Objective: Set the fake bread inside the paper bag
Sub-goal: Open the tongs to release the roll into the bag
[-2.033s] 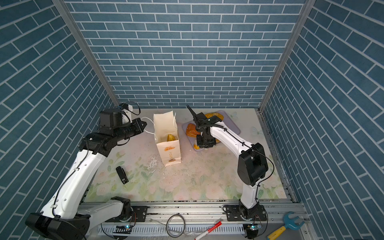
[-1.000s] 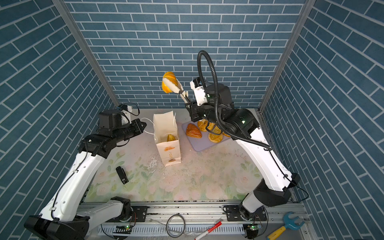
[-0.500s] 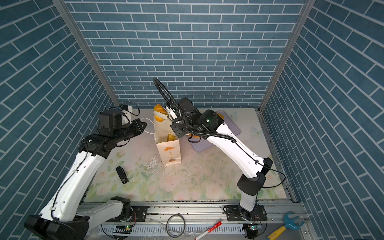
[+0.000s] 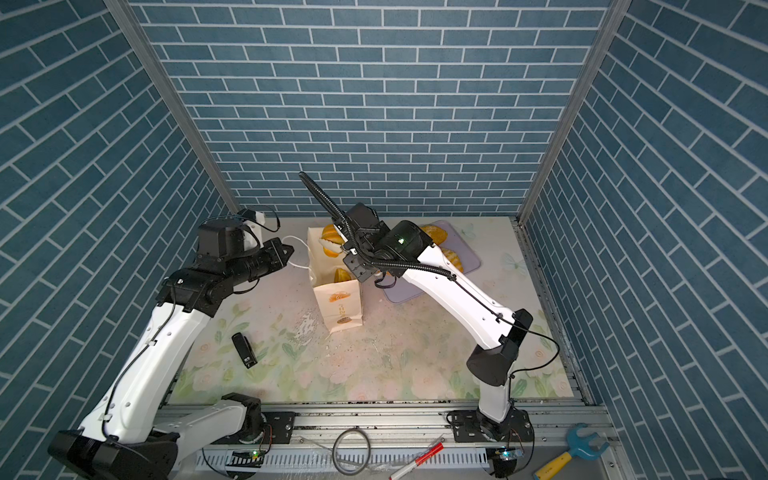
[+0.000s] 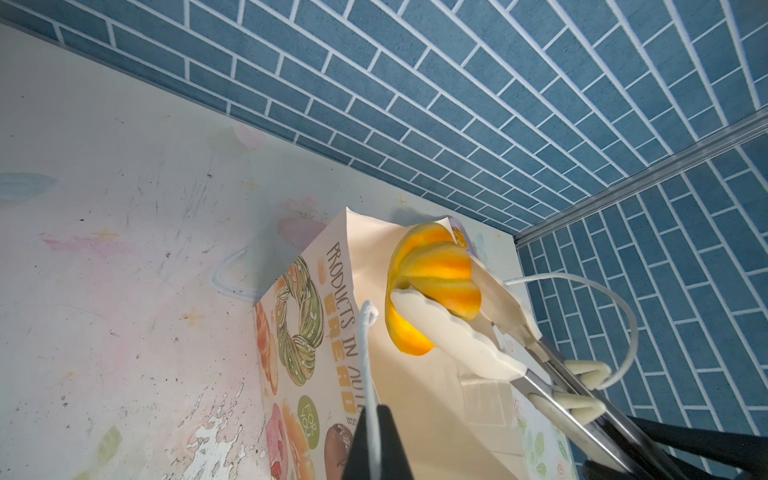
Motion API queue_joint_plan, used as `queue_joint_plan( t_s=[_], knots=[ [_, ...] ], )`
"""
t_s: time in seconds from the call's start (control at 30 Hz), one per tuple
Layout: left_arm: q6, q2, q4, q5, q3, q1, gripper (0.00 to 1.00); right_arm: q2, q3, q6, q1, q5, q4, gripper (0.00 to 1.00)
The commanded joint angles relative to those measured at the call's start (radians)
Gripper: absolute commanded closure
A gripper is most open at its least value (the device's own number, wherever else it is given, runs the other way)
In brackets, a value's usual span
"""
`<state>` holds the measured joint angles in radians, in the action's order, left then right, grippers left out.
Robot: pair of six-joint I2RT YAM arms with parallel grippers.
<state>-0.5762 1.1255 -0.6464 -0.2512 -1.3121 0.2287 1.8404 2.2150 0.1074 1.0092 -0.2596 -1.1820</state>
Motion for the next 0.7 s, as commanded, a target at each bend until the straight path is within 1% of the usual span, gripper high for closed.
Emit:
queue_joint_plan(
  t_s=[0.0, 0.07, 0.17, 0.3, 0.4, 0.57, 0.67],
  knots=[
    [0.004, -0.009, -0.018, 0.006, 0.004, 0.006, 1.0, 0.022, 0.056, -0.004, 0.002, -0.015, -0.025, 0.59],
    [0.006, -0.009, -0.019, 0.006, 0.004, 0.006, 1.0, 0.042, 0.096, -0.006, 0.002, -0.013, -0.034, 0.57],
    [0.004, -0.006, -0.018, 0.007, 0.002, 0.006, 1.0, 0.058, 0.162, -0.009, 0.001, -0.004, -0.041, 0.57],
    [0.008, -0.005, -0.024, 0.018, -0.003, 0.006, 1.0, 0.053, 0.257, -0.002, 0.002, 0.035, -0.023, 0.55],
    [0.008, -0.005, -0.021, 0.018, -0.006, 0.006, 1.0, 0.04, 0.311, 0.011, -0.002, 0.029, -0.021, 0.54],
    [0.008, -0.001, -0.022, 0.012, -0.008, 0.006, 1.0, -0.037, 0.295, 0.057, -0.03, -0.006, 0.021, 0.54],
    [0.009, -0.002, -0.021, 0.01, -0.008, 0.006, 1.0, -0.099, 0.23, 0.088, -0.07, -0.081, 0.035, 0.54]
  ],
)
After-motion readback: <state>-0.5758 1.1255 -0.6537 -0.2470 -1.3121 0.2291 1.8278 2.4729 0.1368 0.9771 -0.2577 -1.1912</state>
